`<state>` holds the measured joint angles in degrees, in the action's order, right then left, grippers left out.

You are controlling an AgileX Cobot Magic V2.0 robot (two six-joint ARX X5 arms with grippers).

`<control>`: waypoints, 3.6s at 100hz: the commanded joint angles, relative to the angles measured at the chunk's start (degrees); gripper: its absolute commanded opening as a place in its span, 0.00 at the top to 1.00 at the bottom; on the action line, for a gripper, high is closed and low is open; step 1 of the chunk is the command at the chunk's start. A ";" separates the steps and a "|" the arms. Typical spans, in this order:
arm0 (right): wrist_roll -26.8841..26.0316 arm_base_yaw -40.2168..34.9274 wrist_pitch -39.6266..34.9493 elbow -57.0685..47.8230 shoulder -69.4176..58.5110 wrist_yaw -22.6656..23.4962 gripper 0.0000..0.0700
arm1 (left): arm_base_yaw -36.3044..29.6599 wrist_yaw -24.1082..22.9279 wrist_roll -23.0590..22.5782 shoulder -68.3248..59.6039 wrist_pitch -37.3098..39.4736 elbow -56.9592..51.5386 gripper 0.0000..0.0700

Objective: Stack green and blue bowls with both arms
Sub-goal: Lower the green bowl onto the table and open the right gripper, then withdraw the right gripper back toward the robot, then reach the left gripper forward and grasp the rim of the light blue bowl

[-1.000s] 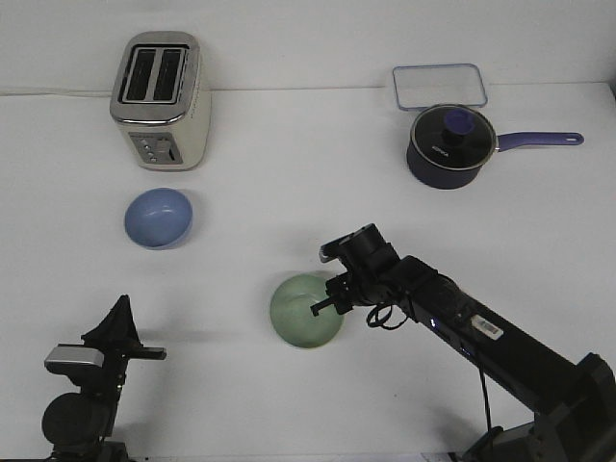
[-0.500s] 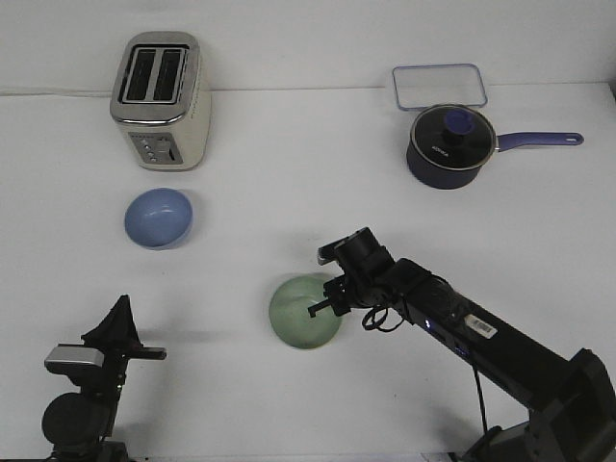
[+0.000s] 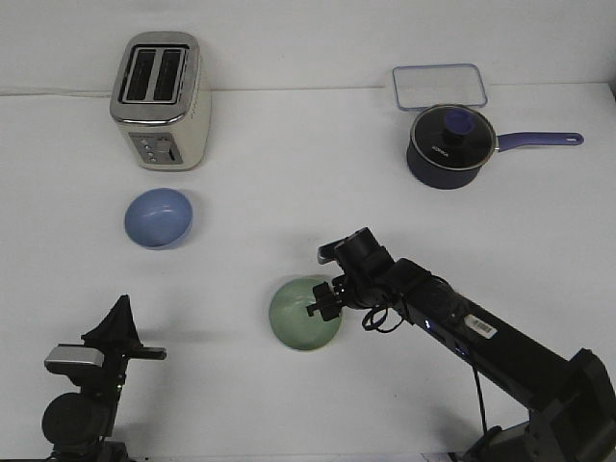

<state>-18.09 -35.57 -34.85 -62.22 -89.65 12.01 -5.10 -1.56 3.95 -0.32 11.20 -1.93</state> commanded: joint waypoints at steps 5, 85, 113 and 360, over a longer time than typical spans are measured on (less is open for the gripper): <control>0.22 0.02 -0.26 -0.92 -0.15 0.15 0.48 | -0.04 -0.15 0.02 0.13 0.83 1.14 0.98; 13.09 24.87 3.54 4.48 28.74 -11.72 0.48 | -0.04 -0.15 0.02 0.13 0.83 1.14 0.98; 14.27 25.73 31.28 27.95 34.99 -10.45 0.48 | -0.04 -0.17 0.02 0.13 0.85 1.14 0.98; 15.50 25.73 42.10 36.83 35.67 -10.51 0.48 | 1.36 -0.20 -0.31 -63.36 -47.36 -62.31 0.29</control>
<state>-3.14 -9.72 6.55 -24.80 -53.76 1.50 -4.40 -1.56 4.03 -63.00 -37.30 -62.96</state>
